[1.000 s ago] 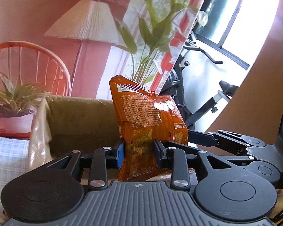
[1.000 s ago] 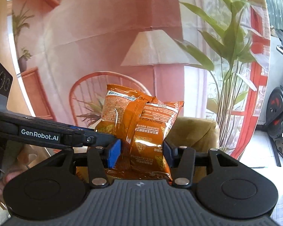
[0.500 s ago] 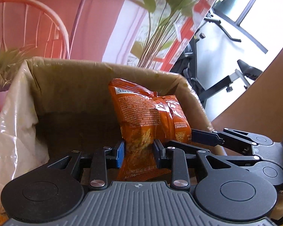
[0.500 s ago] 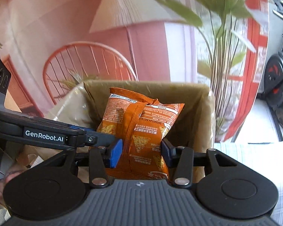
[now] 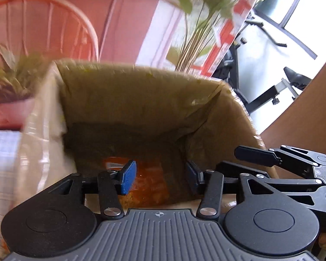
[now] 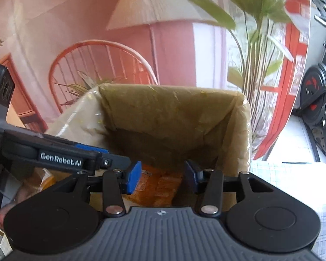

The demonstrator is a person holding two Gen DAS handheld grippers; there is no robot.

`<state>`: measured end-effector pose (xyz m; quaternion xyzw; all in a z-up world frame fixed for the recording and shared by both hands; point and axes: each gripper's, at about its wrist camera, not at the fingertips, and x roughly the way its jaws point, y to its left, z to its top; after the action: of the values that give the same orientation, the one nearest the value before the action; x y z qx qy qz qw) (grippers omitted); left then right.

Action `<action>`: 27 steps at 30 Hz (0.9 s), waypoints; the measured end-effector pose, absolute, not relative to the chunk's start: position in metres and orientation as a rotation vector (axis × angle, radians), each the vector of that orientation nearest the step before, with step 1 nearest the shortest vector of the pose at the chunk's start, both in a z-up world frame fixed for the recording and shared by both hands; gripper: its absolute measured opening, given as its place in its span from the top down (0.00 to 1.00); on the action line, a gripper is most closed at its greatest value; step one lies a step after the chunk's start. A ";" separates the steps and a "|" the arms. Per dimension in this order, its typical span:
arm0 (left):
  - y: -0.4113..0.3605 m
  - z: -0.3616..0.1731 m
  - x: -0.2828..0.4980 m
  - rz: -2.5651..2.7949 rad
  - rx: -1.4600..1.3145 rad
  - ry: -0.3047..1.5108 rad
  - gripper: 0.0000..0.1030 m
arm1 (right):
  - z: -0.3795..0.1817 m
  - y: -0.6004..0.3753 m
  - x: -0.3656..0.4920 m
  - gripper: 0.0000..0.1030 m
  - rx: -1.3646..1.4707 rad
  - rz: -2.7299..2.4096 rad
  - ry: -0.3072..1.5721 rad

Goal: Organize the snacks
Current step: 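Lift the orange chip bag over the box rim and open both grippers inside, then move both grippers back to the yellow cheese corn bag on the pile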

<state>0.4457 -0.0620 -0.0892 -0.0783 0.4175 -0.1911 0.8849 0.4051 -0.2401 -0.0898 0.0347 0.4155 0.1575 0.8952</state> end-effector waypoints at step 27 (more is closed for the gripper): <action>0.085 -0.026 0.273 -0.258 -0.185 0.758 0.42 | -0.036 -0.190 0.266 0.52 0.195 0.395 0.734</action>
<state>0.2731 0.0847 -0.0258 -0.0897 0.3682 -0.1254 0.9169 0.2659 -0.1904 -0.0358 0.0945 0.3561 0.1916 0.9097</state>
